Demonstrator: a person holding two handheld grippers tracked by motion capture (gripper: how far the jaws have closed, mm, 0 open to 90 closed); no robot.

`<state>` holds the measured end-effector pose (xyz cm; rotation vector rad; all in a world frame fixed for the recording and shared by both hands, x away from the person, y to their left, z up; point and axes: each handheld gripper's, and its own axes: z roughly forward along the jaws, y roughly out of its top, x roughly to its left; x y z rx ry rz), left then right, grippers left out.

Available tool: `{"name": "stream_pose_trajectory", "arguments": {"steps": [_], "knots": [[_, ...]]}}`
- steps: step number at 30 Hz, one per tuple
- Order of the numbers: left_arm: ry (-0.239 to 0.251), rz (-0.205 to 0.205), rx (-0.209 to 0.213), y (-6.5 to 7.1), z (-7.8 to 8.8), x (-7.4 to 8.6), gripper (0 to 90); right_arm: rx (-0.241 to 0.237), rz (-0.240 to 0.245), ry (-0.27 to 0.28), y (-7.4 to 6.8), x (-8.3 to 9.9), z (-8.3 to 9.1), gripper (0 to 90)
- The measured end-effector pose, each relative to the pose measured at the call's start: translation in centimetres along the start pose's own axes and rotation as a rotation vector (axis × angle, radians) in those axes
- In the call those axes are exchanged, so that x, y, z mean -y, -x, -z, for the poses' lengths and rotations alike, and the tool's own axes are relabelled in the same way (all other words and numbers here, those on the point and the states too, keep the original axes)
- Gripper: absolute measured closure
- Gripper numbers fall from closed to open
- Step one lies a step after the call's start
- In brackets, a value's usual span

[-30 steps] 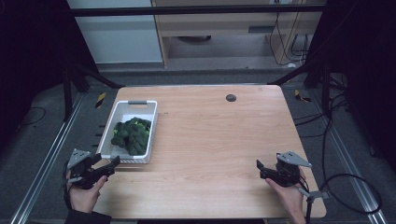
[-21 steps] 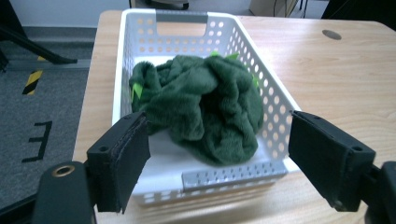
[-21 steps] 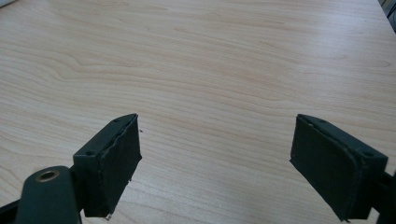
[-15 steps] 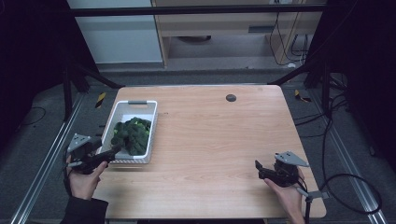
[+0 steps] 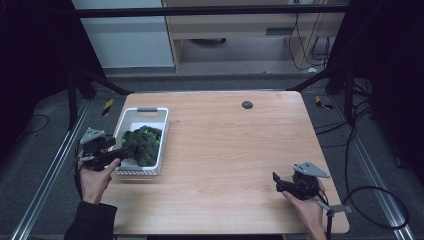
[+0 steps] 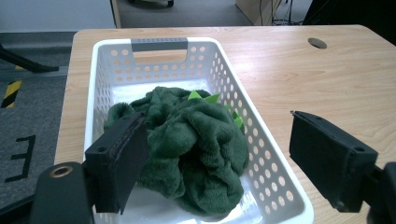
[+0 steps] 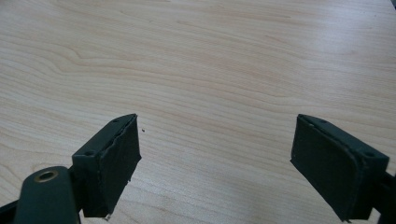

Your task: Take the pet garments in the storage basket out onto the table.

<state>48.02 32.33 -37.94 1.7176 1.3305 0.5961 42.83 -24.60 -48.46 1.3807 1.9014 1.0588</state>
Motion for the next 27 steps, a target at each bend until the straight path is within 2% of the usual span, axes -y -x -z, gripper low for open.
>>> {"name": "stream_pose_trajectory", "arguments": {"steps": [13, 20, 27], "knots": [[-0.091, -0.035, 0.009, -0.4, -2.1, -1.3, 18.8, 0.002, -0.003, -0.013, 0.1, 0.0, -0.1, 15.3], [-0.151, -0.079, -0.004, -0.5, -3.1, -1.9, 18.2, 0.0, -0.001, -0.015, 0.1, 0.0, -0.1, 15.2], [-0.2, -0.106, 0.014, -0.4, -3.9, -2.5, 18.0, -0.005, -0.002, -0.021, 0.2, 0.0, -0.1, 15.0]]}}
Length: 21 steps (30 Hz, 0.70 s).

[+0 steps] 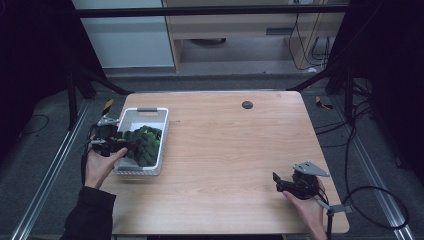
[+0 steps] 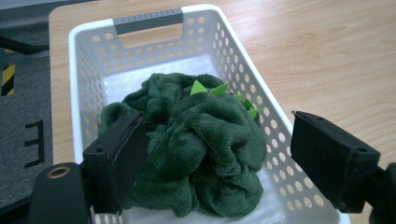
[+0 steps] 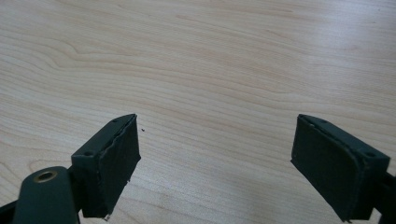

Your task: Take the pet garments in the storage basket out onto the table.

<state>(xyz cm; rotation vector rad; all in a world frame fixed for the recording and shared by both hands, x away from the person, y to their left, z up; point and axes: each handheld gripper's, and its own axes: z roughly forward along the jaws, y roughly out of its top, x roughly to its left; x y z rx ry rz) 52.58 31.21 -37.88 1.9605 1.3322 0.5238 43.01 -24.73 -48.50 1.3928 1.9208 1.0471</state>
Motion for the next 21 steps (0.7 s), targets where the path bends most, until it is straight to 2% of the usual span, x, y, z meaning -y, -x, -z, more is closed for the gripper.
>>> {"name": "stream_pose_trajectory", "arguments": {"steps": [13, 21], "knots": [[-0.108, -0.057, 0.003, 0.1, -1.8, -0.9, 18.1, -0.004, 0.002, -0.011, 0.0, 0.0, -0.1, 14.5], [-0.152, -0.055, -0.01, 0.1, -2.7, -1.3, 18.1, -0.007, 0.002, -0.016, 0.0, 0.0, -0.2, 14.3]]}}
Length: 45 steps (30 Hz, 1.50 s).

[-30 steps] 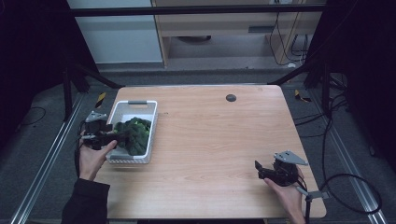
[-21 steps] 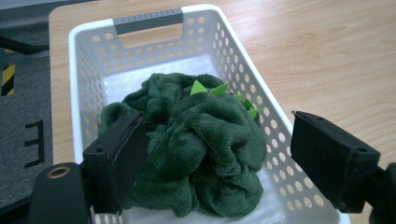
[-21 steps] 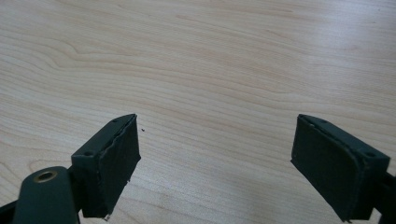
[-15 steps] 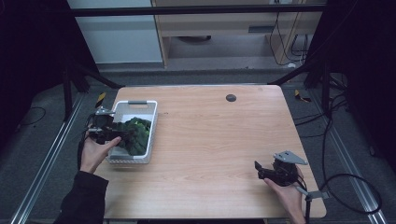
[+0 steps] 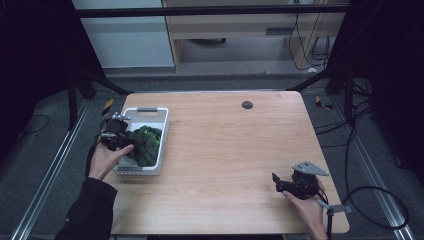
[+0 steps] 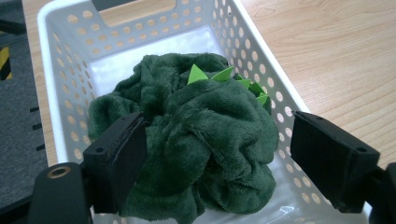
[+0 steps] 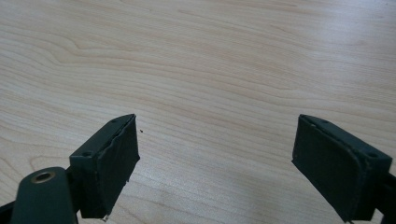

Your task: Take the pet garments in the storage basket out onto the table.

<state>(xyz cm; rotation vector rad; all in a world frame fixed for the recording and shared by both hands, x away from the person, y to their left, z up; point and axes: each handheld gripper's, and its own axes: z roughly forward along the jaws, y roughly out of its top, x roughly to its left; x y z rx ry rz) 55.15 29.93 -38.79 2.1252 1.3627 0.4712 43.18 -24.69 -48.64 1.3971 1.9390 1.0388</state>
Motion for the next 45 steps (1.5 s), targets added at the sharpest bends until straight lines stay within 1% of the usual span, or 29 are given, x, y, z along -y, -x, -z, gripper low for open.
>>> {"name": "stream_pose_trajectory", "arguments": {"steps": [3, 8, 10, 18, 20, 26, 32, 35, 39, 40, 45], "knots": [[-0.013, -0.003, -0.009, 0.0, -0.4, -0.1, 17.7, -0.002, 0.0, -0.003, 0.0, 0.0, 0.0, 14.2], [-0.033, 0.001, -0.01, 0.0, -1.0, -0.2, 17.0, -0.004, 0.004, -0.011, 0.0, 0.0, -0.1, 13.9], [-0.044, -0.005, -0.013, 0.0, -1.2, -0.2, 16.5, -0.004, 0.006, -0.013, 0.0, 0.1, -0.2, 13.9], [-0.072, -0.008, -0.016, 0.0, -2.1, -0.1, 15.2, -0.009, 0.007, -0.02, 0.0, 0.1, -0.2, 13.8], [-0.084, -0.007, -0.02, -0.1, -2.4, -0.1, 15.1, -0.011, 0.003, -0.023, -0.1, 0.1, -0.2, 13.8], [-0.115, 0.001, -0.024, -0.4, -3.2, -0.1, 15.7, -0.011, 0.011, -0.028, -0.1, 0.1, -0.3, 13.7], [-0.143, 0.006, -0.022, -0.5, -3.9, 0.0, 16.9, -0.015, 0.014, -0.032, -0.1, 0.1, -0.4, 13.6], [-0.146, 0.01, -0.024, -0.5, -4.2, 0.0, 18.6, -0.016, 0.015, -0.034, -0.1, 0.1, -0.4, 13.6], [-0.165, 0.022, -0.02, -0.7, -4.7, 0.1, 22.6, -0.016, 0.015, -0.036, -0.1, 0.1, -0.4, 13.6], [-0.165, 0.027, -0.014, -0.7, -4.8, 0.1, 22.6, -0.016, 0.015, -0.036, -0.1, 0.1, -0.4, 13.6], [-0.176, 0.043, 0.01, -0.9, -4.9, 0.2, 37.6, -0.015, 0.017, -0.039, -0.2, 0.1, -0.4, 13.6]]}}
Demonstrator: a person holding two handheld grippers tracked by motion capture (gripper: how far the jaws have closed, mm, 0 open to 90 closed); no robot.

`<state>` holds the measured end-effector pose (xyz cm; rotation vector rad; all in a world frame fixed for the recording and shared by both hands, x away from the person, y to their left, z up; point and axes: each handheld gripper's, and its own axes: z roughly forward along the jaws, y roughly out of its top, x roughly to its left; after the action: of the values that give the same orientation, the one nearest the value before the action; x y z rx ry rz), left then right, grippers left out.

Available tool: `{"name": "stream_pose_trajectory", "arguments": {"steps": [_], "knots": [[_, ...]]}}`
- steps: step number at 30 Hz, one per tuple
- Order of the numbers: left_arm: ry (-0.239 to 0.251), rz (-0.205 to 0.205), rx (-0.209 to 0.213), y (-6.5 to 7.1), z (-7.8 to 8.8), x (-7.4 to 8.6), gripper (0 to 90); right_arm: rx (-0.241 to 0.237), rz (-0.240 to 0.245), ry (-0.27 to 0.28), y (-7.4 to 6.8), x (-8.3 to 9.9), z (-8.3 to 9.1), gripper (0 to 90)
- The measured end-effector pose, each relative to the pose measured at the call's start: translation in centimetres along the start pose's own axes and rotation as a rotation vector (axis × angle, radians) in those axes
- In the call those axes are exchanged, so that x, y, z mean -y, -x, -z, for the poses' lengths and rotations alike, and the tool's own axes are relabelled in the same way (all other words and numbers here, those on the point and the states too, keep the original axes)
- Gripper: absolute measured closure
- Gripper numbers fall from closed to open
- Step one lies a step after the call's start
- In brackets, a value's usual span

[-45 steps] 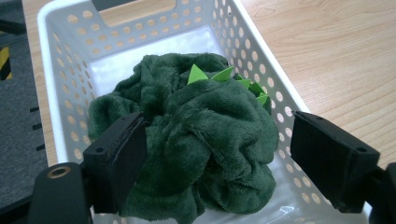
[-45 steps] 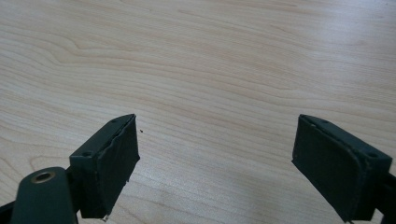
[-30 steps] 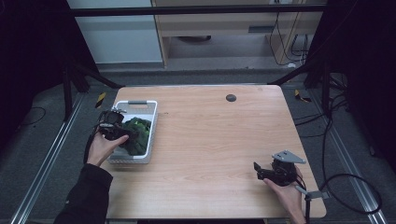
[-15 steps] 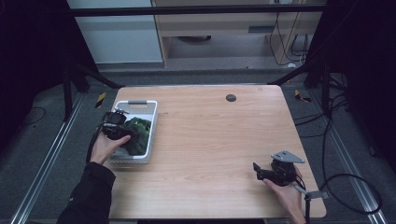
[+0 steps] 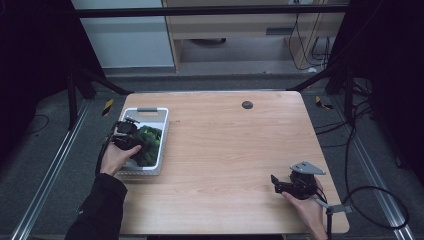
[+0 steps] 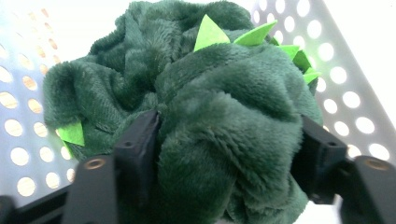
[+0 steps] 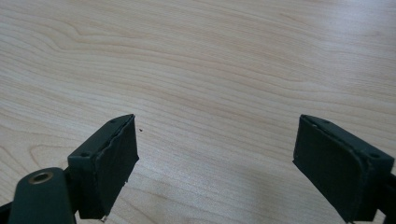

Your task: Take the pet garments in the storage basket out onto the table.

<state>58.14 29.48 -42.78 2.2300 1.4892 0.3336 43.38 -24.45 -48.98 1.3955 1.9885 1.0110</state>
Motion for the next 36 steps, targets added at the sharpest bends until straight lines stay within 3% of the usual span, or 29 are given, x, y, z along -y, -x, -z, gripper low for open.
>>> {"name": "stream_pose_trajectory", "arguments": {"steps": [7, 12, 20, 27, 32, 36], "knots": [[0.007, 0.03, 0.007, -0.1, -0.1, 0.3, 61.5, -0.002, 0.003, -0.005, 0.0, 0.0, 0.0, 13.6], [0.009, 0.008, -0.003, 0.2, 0.2, 0.4, 70.8, -0.004, 0.002, -0.01, 0.0, 0.0, -0.1, 13.6], [0.039, 0.007, -0.007, 0.6, 1.0, 0.5, 73.6, -0.003, 0.0, -0.008, 0.0, 0.1, 0.0, 13.5], [0.073, 0.01, 0.024, 0.4, 2.1, 0.9, 74.0, -0.002, 0.002, -0.011, 0.1, 0.1, 0.0, 13.5], [0.12, 0.008, 0.039, 0.2, 3.8, 0.9, 74.0, -0.007, -0.017, -0.007, 0.4, 0.2, 0.2, 13.5], [0.158, 0.004, 0.026, 0.1, 5.1, 1.0, 74.1, -0.001, -0.009, -0.012, 0.5, 0.3, 0.1, 13.5]]}}
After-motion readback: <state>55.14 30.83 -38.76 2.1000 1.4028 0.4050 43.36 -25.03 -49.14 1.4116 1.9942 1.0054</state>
